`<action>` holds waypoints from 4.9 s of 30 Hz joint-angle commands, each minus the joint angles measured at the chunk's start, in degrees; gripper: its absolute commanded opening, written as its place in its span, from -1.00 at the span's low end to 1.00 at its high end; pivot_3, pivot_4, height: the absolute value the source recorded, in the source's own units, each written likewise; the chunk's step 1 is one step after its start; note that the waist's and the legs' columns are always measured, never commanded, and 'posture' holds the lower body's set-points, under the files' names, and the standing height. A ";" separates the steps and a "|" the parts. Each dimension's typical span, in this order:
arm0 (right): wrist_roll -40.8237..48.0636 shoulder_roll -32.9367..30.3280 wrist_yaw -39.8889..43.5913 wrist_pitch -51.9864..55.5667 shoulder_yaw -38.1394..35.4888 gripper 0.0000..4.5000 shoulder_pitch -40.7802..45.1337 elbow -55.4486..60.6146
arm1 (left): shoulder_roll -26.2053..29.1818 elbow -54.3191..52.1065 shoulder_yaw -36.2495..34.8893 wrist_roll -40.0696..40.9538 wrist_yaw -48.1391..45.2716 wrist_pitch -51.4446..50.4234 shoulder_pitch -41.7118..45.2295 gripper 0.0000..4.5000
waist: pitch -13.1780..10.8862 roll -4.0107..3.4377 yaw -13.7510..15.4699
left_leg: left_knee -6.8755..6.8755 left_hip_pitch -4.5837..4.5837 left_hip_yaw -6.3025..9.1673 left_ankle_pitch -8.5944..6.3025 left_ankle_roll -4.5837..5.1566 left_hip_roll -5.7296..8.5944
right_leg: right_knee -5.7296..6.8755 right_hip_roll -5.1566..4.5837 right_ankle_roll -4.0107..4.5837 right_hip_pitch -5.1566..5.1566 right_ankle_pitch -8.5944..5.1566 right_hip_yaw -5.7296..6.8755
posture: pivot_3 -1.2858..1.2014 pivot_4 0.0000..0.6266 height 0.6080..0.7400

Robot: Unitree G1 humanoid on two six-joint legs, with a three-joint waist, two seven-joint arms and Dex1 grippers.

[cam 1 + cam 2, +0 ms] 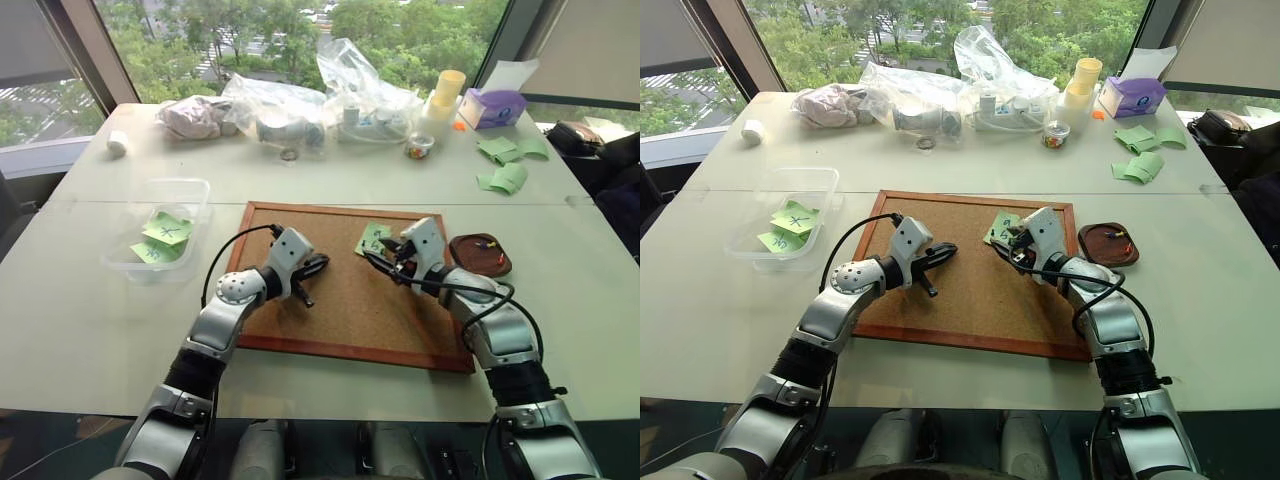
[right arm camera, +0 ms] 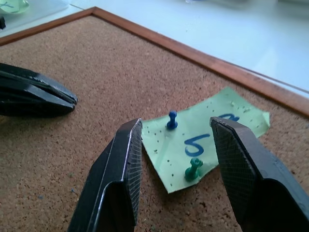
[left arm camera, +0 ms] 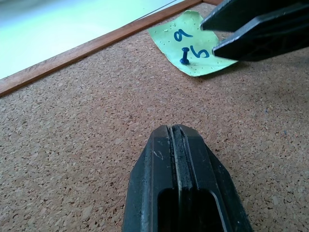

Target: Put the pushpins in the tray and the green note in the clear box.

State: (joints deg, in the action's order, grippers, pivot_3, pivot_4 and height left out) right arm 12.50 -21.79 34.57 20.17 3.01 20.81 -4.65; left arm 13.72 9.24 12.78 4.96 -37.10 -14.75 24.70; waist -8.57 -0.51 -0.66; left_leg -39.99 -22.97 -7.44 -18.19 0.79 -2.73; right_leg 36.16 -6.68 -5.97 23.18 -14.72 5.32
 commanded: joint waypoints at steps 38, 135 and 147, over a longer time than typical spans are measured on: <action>8.24 -6.96 -12.34 12.00 -24.82 -0.97 -4.04 7.58 | -0.09 3.89 1.37 -2.62 1.49 -1.90 -1.78 -1.00 | 0.01 -0.01 0.06 | 0.01 -0.01 0.00 -0.16 0.27 0.00 | -0.01 -0.06 0.00 0.02 0.00 0.01 | 0.03 -0.52 1.00; 1.47 -11.50 7.13 14.40 2.48 -1.00 0.64 32.40 | -14.51 10.10 -26.36 34.65 7.08 -38.86 20.21 0.94 | -0.61 0.95 0.05 | 0.01 -0.42 0.04 0.01 -0.02 0.11 | -0.10 0.01 -0.04 0.38 -0.01 0.06 | 0.03 -0.52 1.00; 0.14 -12.85 6.52 13.28 1.46 -1.00 0.52 30.92 | -16.93 7.06 -27.86 40.19 9.25 -45.13 18.84 -0.65 | -0.66 1.03 0.09 | 0.01 -0.42 0.02 0.06 -0.11 0.13 | -0.09 0.01 -0.05 0.37 -0.01 0.06 | 0.03 -0.52 1.00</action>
State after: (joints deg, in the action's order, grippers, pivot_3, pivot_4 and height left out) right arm 12.56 -34.28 41.38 34.50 5.76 20.80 25.14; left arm -2.89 18.84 -14.51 43.27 -27.90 -59.52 43.36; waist -9.24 0.52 -0.57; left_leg -39.98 -23.39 -7.42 -18.13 0.68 -2.61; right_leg 36.07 -6.66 -6.01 23.55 -14.73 5.38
